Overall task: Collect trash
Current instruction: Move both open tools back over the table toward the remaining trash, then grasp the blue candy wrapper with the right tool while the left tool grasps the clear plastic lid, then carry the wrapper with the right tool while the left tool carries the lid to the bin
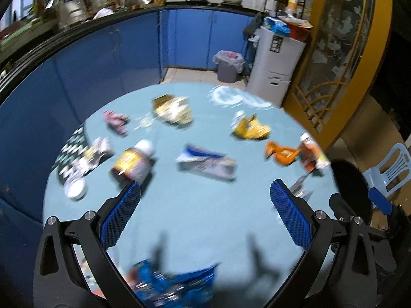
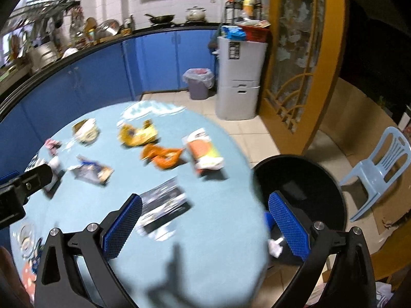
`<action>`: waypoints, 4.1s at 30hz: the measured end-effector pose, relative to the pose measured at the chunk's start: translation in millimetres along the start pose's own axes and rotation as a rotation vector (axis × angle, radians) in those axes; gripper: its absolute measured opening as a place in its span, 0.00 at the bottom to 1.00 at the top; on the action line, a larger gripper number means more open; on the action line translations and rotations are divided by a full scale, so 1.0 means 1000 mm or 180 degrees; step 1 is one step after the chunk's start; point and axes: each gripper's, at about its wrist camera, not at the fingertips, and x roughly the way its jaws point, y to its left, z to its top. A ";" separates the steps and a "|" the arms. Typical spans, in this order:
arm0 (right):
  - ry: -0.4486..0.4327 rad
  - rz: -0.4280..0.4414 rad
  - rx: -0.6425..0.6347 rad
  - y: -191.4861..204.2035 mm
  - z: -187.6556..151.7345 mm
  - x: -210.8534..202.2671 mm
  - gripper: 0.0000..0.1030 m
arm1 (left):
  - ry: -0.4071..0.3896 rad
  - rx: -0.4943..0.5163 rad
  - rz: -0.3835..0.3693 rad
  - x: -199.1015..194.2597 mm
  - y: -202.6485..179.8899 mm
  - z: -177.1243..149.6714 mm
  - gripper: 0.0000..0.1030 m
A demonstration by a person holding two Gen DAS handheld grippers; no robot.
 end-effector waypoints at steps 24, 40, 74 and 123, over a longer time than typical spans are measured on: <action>0.0152 0.0802 -0.1129 0.167 -0.078 -0.046 0.93 | 0.0526 -0.0538 0.0439 -0.019 0.157 -0.091 0.97; 0.0387 0.0707 -0.1332 0.199 -0.087 -0.021 0.93 | 0.0673 -0.0240 0.0301 0.017 0.144 -0.091 0.97; 0.0172 0.1049 -0.0920 0.158 -0.065 -0.032 0.06 | 0.0231 -0.0231 0.0443 -0.004 0.132 -0.070 0.83; -0.0210 0.0156 0.0202 -0.101 0.026 0.003 0.05 | -0.0236 0.0930 -0.0332 0.057 -0.181 0.057 0.84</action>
